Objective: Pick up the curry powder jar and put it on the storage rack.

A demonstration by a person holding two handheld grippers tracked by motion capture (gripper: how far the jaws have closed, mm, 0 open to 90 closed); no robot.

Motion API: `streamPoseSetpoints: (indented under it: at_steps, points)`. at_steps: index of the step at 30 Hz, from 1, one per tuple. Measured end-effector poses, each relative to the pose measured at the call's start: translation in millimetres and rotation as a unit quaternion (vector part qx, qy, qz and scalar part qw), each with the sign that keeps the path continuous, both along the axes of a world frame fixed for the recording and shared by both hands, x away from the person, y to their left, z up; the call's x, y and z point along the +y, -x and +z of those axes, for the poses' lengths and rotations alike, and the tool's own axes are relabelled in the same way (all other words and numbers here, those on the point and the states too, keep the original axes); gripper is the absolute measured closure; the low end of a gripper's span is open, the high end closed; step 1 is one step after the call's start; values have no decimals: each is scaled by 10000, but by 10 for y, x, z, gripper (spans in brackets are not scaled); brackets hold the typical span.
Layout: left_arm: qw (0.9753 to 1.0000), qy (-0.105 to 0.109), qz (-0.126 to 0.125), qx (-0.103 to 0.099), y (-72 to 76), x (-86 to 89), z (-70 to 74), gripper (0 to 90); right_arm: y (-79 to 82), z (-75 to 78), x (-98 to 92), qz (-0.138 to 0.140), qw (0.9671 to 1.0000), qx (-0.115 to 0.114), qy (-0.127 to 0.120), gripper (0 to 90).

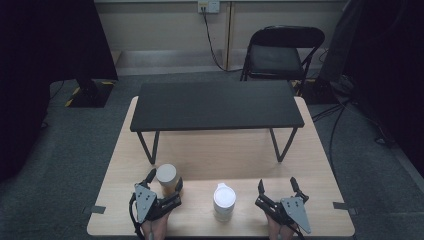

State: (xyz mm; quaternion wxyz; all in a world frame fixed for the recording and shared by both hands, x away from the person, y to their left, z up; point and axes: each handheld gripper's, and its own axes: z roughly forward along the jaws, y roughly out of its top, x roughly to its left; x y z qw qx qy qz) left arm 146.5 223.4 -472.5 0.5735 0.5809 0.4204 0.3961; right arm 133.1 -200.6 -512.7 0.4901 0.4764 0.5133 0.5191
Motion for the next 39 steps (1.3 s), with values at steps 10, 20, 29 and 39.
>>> streamPoseSetpoints:
  at_steps: [10,20,29,39]
  points:
    - [9999,112,86,86,-38,-53,-61,243,0,-1,-1,3,10000,-2,0,0]
    - [9998,121,146,106,-37,-46,-57,331,0,-1,0,-1,10000,-2,0,0]
    - [9997,31,208,84,-9,-83,-49,337,0,1,2,-6,10000,2,1,0]
    - [9996,-54,270,69,25,-109,-21,337,0,-1,2,-6,10000,-3,-1,0]
